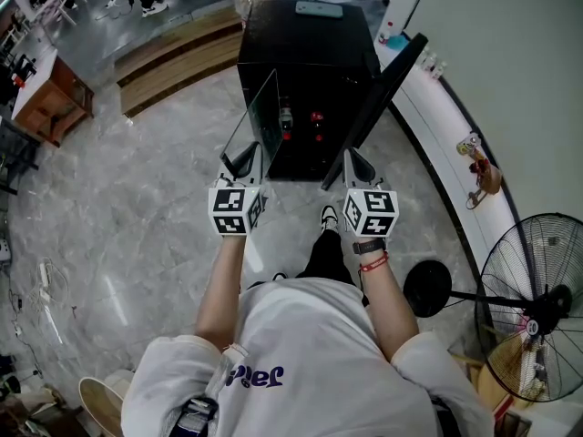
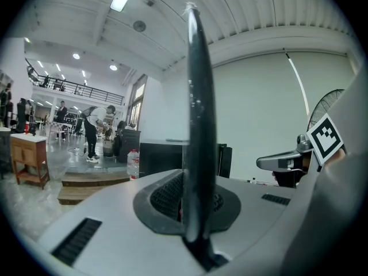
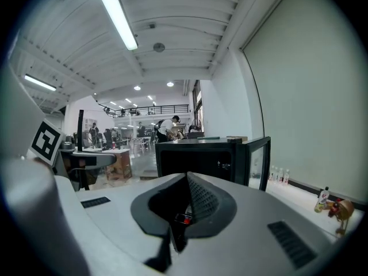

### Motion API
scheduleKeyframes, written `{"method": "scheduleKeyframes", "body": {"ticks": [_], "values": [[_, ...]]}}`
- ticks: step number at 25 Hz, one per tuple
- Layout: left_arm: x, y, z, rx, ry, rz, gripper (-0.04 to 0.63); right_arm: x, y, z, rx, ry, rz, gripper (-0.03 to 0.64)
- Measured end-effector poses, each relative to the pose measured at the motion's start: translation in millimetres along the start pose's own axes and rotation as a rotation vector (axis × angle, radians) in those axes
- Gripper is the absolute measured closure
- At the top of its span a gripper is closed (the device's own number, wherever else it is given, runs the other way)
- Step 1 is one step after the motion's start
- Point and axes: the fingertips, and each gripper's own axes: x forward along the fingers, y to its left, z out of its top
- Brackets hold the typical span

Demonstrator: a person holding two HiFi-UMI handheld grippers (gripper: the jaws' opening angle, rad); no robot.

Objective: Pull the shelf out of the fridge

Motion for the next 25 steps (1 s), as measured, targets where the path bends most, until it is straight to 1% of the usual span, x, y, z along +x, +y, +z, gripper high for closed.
{"method": "scheduleKeyframes", "body": {"ticks": [11,17,20,25], "values": [[4,5,-8,-0.010,0.009,-0.004,0.569,3,1,-2,-0.001,0.004,-0.006,0.607],[10,8,-20,-0.023,0.031,-0.008,0.569,7,0,-8,-0.002,0.015,-0.010,0.607],[17,11,-32,-0.053,0.053,-0.014,0.569,11,-2,-10,-0.002,0.022,-0.012,0.607],[37,24,-66,-0.158,0.102,-0.006,0.569,28,-8,-12,-0.013,0.034,0.006,0.607]]}}
